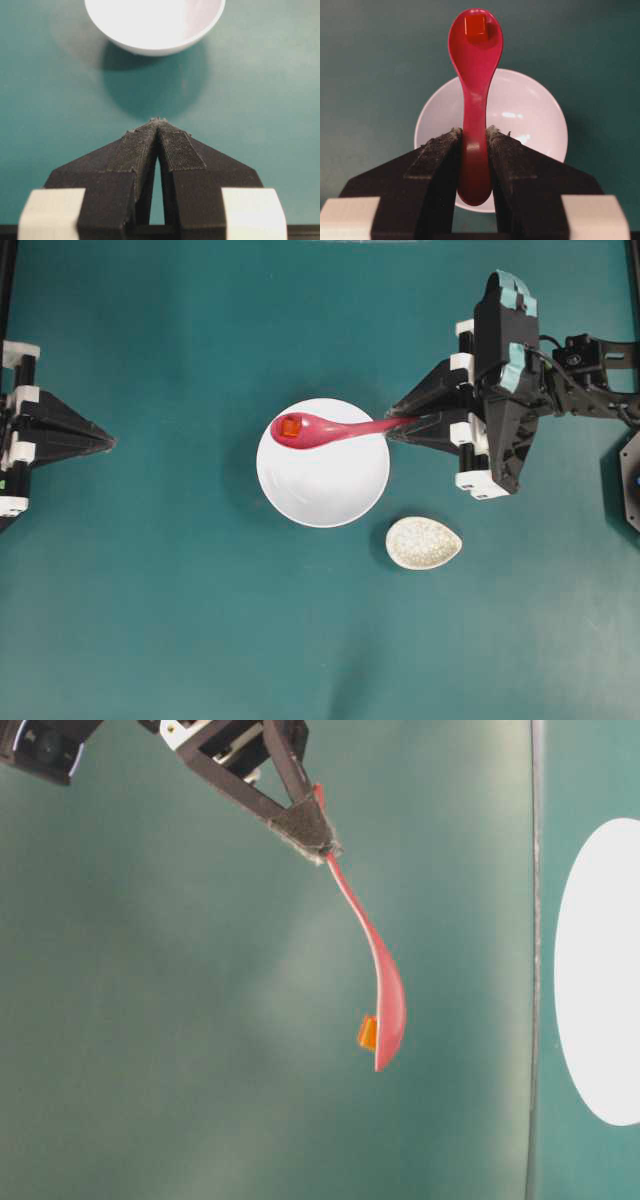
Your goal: Grip the spoon and scoop the red block from the bowl with right arm.
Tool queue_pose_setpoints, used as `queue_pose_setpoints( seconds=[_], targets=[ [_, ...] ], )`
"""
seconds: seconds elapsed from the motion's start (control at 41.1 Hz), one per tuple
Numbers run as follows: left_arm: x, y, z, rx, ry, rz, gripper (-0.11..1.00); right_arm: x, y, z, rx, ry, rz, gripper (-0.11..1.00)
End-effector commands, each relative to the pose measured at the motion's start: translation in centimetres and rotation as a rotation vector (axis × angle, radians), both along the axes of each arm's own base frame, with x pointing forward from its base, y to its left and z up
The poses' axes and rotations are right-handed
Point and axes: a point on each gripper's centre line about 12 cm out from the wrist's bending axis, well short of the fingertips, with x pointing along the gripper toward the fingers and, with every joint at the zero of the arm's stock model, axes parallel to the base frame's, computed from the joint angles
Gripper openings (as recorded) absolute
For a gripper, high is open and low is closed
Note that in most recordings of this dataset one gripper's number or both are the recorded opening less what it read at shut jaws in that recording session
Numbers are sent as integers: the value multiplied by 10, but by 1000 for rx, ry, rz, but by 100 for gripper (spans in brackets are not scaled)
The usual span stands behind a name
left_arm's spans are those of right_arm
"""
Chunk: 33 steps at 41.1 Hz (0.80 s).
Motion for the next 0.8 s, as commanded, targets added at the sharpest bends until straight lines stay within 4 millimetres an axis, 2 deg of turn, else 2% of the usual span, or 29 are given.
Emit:
queue_pose_setpoints(
  seconds=[0.0,0.779],
  targets=[
    [3,1,13,1,-34,4,0,1,0,18,-10,-53,0,25],
    [3,1,14,17,-42,-3,0,0,0,16,-13,-44,4,25]
  ],
)
